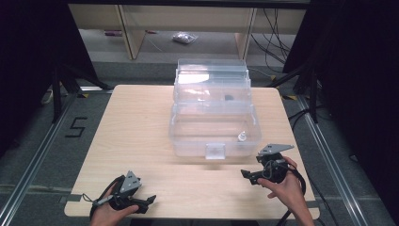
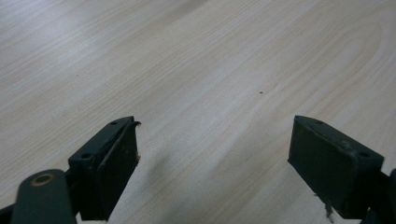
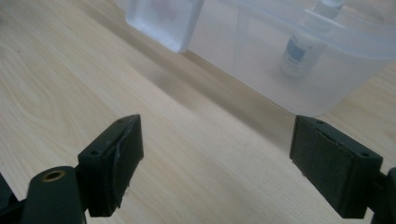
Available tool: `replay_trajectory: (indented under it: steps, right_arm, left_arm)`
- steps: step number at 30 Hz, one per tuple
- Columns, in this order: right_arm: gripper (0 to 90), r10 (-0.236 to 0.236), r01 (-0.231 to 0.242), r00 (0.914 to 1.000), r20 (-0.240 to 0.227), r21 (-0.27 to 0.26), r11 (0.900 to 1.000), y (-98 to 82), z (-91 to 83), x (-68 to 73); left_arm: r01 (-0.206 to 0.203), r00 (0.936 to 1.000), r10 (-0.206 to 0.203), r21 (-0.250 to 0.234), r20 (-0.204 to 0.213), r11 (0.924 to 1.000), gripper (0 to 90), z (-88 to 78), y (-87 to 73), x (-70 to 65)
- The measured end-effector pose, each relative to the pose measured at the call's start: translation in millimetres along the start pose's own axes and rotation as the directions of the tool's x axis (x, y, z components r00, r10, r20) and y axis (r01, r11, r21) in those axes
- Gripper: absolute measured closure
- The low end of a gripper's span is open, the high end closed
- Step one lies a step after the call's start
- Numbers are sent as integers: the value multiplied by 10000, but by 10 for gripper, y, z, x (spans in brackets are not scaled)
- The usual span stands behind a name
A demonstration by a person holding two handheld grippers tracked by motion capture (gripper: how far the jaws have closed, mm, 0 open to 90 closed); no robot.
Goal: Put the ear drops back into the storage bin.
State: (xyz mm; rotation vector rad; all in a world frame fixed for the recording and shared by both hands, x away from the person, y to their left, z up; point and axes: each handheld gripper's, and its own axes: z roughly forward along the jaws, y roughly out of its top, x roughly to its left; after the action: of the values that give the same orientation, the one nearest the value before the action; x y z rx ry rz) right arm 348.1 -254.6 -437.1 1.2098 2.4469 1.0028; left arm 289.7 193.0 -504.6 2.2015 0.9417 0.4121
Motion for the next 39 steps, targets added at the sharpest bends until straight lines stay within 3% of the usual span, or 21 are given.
replay_trajectory:
  steps: [1, 2, 3, 6, 8, 10, 11, 18, 19, 20, 21, 22, 23, 25, 26, 27, 32, 33, 34, 36, 39]
  right_arm:
    - [184, -247, 246, 9997, 39, 179, 9995, -6, -12, -17]
    - [184, -139, 140, 9999, 63, -173, 9998, -29, 16, -5]
    - [185, -22, 23, 10000, -49, 164, 9999, -33, -7, 13]
    - [185, -159, 159, 9999, 16, -94, 9998, -80, 17, 16]
    - [185, 7, -6, 10000, -71, 167, 9999, -103, 1, 28]
    - [185, -78, 79, 10000, -50, 167, 9998, -141, 17, 28]
    - [185, 140, -139, 9998, -136, 117, 9998, -159, 23, 45]
    - [184, -66, 66, 10000, -48, 139, 9999, -245, 50, 26]
    - [183, 160, -160, 9999, -60, 103, 9998, -253, 52, 43]
    - [184, 34, -34, 10000, -36, 202, 9998, -266, 50, 35]
    - [183, 597, -599, 9982, -82, -235, 9979, -292, 83, 83]
    - [184, 286, -284, 9995, -95, 210, 9994, -290, 49, 62]
    - [183, 172, -172, 9998, -59, -65, 9998, -315, 68, 62]
    - [182, 289, -289, 9995, -103, -22, 9996, -344, 62, 78]
    - [182, 100, -101, 9999, -53, -190, 9998, -361, 78, 67]
    - [181, 203, -203, 9998, -72, 16, 9998, -367, 62, 78]
    - [179, 202, -203, 9997, -100, -153, 9997, -431, 54, 111]
    - [179, -4, 2, 9999, -107, -186, 9998, -444, 56, 106]
    - [179, 447, -451, 9987, -254, -137, 9989, -454, 47, 142]
    - [177, 155, -159, 9998, -144, -271, 9995, -473, 44, 123]
    - [175, 393, -398, 9991, -162, -297, 9988, -516, 50, 152]
  left_arm:
    - [-106, 9999, 106, 95, 3, 9999, 152, -6, 1, 6]
    - [-382, 9993, 382, 335, 18, 9987, 152, -21, 5, 24]
    - [-275, 9996, 276, 241, -4, 9993, 152, -14, 4, 17]
    - [-327, 9995, 327, 289, 18, 9990, 152, -19, 4, 22]
    - [-196, 9998, 195, 183, 18, 9996, 152, -11, 3, 14]
    - [-358, 9994, 358, 318, 13, 9989, 152, -19, 5, 21]
    - [-353, 9994, 352, 310, 21, 9989, 152, -19, 5, 20]
    - [-358, 9993, 356, 341, 69, 9988, 152, -17, 4, 19]
    - [-333, 9994, 331, 328, 63, 9989, 152, -17, 4, 19]
    - [-305, 9995, 303, 309, 56, 9991, 152, -16, 3, 19]
    - [-301, 9995, 300, 303, 57, 9991, 152, -15, 3, 19]
    - [-294, 9996, 292, 297, 59, 9991, 152, -15, 2, 19]
    - [-301, 9995, 300, 290, 49, 9991, 152, -15, 3, 20]
    - [-311, 9995, 310, 306, 49, 9990, 151, -13, 3, 20]
    - [-337, 9994, 335, 329, 67, 9989, 151, -16, 3, 20]
    - [-347, 9994, 345, 333, 65, 9988, 152, -18, 4, 20]
    - [-293, 9996, 293, 269, 21, 9992, 152, -16, 3, 18]
    - [-300, 9995, 300, 286, 26, 9991, 151, -15, 3, 18]
    - [-338, 9994, 336, 326, 55, 9989, 152, -18, 4, 19]
    - [-362, 9993, 360, 346, 62, 9987, 152, -18, 4, 19]
    - [-353, 9994, 352, 340, 54, 9988, 152, -19, 4, 19]
